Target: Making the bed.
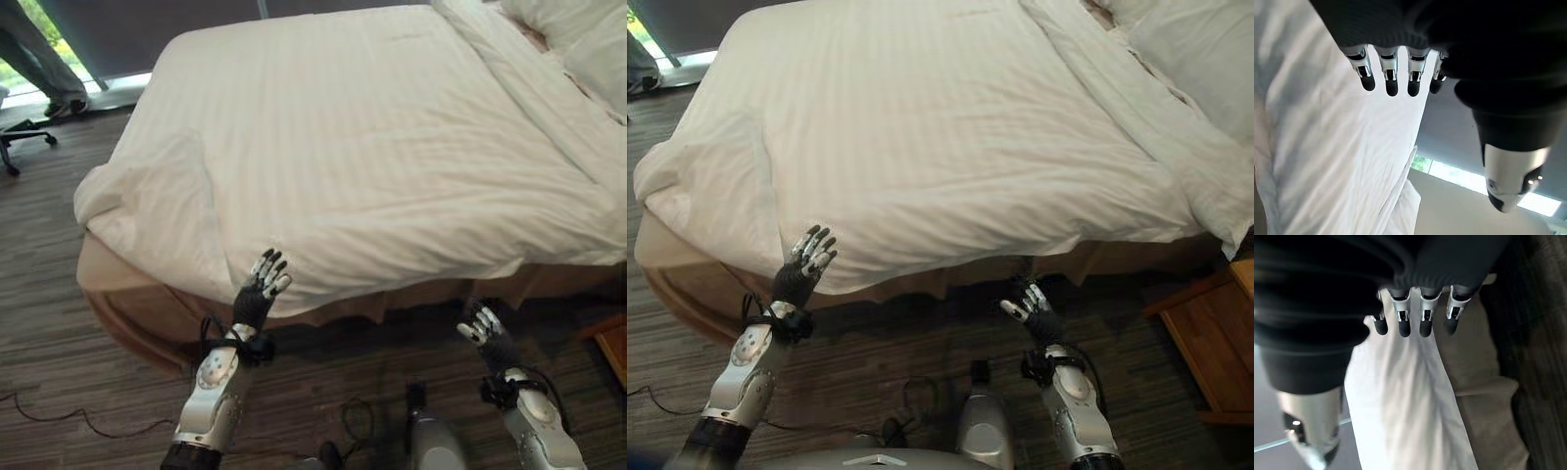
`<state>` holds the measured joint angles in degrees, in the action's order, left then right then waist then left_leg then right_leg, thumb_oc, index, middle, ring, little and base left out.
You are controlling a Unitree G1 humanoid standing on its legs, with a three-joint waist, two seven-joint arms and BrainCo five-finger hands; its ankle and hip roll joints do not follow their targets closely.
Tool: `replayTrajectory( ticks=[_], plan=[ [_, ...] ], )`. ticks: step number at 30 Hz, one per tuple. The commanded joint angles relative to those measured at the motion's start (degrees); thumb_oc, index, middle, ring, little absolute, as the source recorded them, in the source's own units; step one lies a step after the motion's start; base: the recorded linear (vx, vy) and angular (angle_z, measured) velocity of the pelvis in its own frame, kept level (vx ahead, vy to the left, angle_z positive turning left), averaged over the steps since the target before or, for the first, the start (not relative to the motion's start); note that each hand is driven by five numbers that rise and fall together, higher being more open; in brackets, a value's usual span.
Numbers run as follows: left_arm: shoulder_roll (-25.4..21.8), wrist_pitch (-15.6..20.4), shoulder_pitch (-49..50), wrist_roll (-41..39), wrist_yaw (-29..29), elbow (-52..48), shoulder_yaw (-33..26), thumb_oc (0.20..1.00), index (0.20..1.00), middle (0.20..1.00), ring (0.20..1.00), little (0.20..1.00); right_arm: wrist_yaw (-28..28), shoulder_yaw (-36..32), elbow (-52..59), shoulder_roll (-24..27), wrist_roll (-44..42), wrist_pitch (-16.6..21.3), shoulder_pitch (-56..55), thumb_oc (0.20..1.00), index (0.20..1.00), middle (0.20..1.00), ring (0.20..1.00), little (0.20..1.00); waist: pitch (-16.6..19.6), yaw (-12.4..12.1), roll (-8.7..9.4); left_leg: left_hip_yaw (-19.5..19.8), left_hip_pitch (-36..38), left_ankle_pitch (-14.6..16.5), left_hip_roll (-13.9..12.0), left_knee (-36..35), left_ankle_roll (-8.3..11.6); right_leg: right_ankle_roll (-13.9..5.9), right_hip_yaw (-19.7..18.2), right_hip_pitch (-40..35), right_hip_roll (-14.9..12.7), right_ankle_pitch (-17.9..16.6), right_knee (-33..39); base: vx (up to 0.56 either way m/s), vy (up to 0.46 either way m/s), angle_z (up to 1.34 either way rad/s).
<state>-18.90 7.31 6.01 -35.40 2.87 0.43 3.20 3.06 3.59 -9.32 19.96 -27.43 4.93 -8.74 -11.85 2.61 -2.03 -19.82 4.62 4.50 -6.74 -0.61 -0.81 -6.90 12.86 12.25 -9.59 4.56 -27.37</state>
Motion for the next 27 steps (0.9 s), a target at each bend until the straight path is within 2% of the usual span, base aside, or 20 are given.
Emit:
replayTrajectory(
  ticks=[1,2,9,17,27],
  plan=[
    [-2.4,2.3,0.0,-2.0,0.0,1.9,-0.6,1.0,1.0,1.0,1.0,1.0,1.6,0.2,4.1,0.2,-1.5,3.0,3.1,1.0,1.0,1.0,1.0,1.0,4.3,-1.7,2.79,3.8,0.5,-2.6,6.3,-2.1,-0.35,-1.25,-1.3,-14.6,3.0,-2.0,21.3,-0.12,-0.131,-0.12],
    [-2.0,2.1,0.2,-2.4,-0.4,1.9,-0.6,1.0,1.0,1.0,1.0,1.0,1.7,0.5,5.0,0.3,-2.2,2.9,3.1,1.0,1.0,1.0,1.0,1.0,4.8,-2.0,2.96,3.3,0.1,-3.7,6.0,-2.6,0.34,-0.87,-1.0,-15.4,3.8,-1.9,23.8,-0.1,-0.092,-0.11],
    [-1.1,1.4,-0.3,-2.5,0.2,0.9,1.3,1.0,1.0,1.0,1.0,1.0,2.3,0.4,5.9,1.8,-1.4,1.9,1.3,1.0,1.0,1.0,1.0,1.0,4.8,-1.1,3.61,2.9,-0.1,-5.1,5.5,-3.1,1.29,0.13,-0.7,-17.2,5.2,-2.6,27.9,-0.08,-0.077,-0.11],
    [-0.6,1.1,0.4,-2.6,0.2,1.7,2.3,1.0,1.0,1.0,1.0,1.0,2.6,1.5,6.3,1.4,-2.3,1.8,0.3,1.0,1.0,1.0,1.0,1.0,4.9,-0.5,3.69,3.9,0.0,-5.9,5.2,-3.7,1.84,1.0,-0.6,-18.0,6.0,-2.9,29.4,-0.05,-0.037,0.01],
    [0.0,1.7,1.3,-2.9,-0.6,1.7,0.8,1.0,1.0,1.0,1.0,1.0,2.8,2.9,6.0,2.5,-1.2,1.8,1.5,1.0,1.0,1.0,1.0,1.0,4.7,-1.6,3.73,5.7,-0.8,-6.8,4.9,-3.1,2.48,1.59,0.6,-18.2,6.5,-2.9,29.7,-0.04,-0.041,0.11]
  ],
)
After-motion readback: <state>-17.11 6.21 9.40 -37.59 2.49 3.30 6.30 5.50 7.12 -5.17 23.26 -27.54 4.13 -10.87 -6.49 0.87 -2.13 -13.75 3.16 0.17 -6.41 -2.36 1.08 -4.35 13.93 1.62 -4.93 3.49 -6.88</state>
